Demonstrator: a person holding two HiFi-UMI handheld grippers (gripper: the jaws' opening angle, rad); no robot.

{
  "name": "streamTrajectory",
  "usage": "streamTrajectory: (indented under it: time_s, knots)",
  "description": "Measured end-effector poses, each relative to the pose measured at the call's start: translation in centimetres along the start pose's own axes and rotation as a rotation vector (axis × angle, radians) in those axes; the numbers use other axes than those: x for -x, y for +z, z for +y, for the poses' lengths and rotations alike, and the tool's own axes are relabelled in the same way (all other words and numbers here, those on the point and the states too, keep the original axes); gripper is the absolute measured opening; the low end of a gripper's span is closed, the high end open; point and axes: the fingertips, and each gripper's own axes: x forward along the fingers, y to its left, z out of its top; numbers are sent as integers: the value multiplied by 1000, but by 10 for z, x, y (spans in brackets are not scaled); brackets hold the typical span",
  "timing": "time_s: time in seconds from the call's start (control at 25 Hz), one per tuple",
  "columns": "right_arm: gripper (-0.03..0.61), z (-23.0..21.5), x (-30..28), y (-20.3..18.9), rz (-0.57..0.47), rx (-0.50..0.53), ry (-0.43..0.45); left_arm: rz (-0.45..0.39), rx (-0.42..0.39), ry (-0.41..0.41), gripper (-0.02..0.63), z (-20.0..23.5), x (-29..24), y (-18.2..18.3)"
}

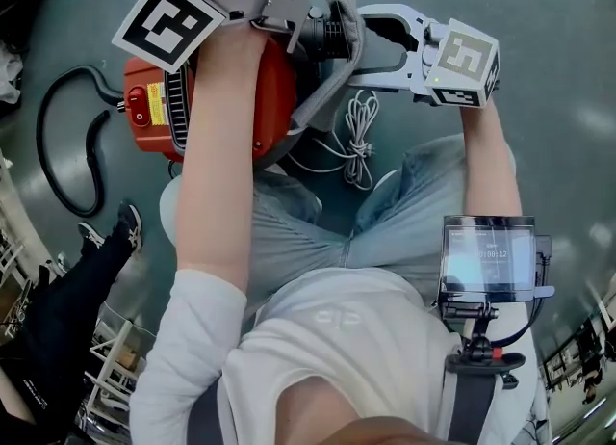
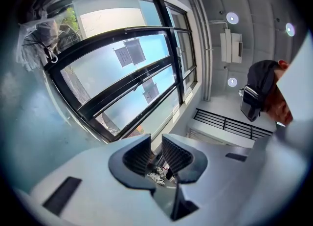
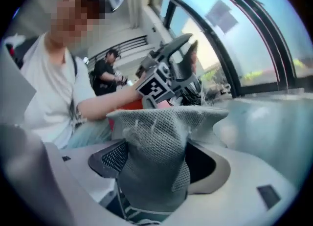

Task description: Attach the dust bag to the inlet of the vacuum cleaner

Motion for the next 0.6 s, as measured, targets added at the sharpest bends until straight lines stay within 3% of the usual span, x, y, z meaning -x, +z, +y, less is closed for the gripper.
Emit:
streamTrajectory:
  time_s: [0.08, 0.16, 0.2, 0.36, 0.44, 0.6]
  knots:
    - [373, 0, -5, 4, -58, -197, 59, -7, 12, -2, 77, 1, 0, 0]
    - [374, 1, -9, 10, -93, -253, 74, -6, 15, -8, 76, 0, -1, 0]
    - [376, 2, -10, 12, -89, -216, 57, -3, 12, -7, 76, -1, -1, 0]
    - [376, 8, 4, 15, -5, 109, -3, 4, 5, 12, 76, 1, -2, 0]
    - [376, 7, 18, 19, -29, 132, 7, 8, -1, 17, 75, 2, -2, -1]
    - [374, -13, 46, 18, -52, 83, -37, 4, -4, 20, 75, 3, -1, 1]
